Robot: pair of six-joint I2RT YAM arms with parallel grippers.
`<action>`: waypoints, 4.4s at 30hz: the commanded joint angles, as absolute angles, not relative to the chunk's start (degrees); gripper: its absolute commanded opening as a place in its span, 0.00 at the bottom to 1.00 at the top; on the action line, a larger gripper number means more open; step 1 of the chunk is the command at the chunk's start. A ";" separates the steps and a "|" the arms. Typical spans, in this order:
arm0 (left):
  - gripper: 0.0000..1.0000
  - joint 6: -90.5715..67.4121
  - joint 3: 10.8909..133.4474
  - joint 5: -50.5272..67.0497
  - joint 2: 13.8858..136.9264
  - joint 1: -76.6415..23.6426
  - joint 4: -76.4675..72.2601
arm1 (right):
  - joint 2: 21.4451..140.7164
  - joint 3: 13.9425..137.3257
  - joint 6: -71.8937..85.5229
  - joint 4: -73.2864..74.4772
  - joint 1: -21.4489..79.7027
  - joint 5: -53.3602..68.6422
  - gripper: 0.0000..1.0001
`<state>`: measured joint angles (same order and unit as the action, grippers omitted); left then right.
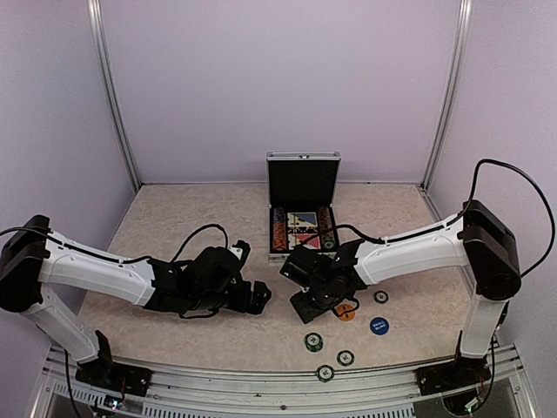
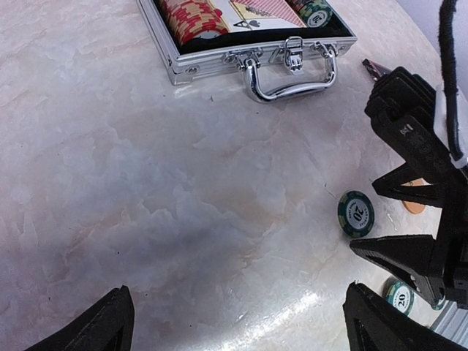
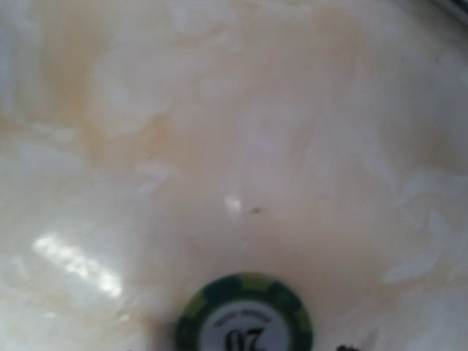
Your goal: Pack up texas hold em set
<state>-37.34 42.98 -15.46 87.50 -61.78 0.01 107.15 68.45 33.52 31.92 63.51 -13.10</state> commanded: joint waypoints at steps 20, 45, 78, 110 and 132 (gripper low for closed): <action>0.99 -37.71 42.81 -15.92 85.76 -61.42 -0.75 | 110.71 65.34 32.92 27.26 61.65 -8.86 0.49; 0.99 -38.05 42.20 -15.56 86.31 -61.38 -1.57 | 103.05 68.67 32.00 32.76 64.23 -12.57 0.39; 0.99 -38.14 42.65 -14.95 86.64 -61.50 -1.96 | 97.61 59.24 44.45 34.77 77.16 -14.20 0.40; 0.99 -37.97 42.59 -14.99 85.89 -61.44 -1.65 | 84.17 50.74 51.47 41.22 78.00 -12.80 0.69; 0.99 -37.70 43.92 -14.78 86.40 -61.54 -1.20 | 89.75 43.94 55.64 36.31 80.52 -12.86 0.65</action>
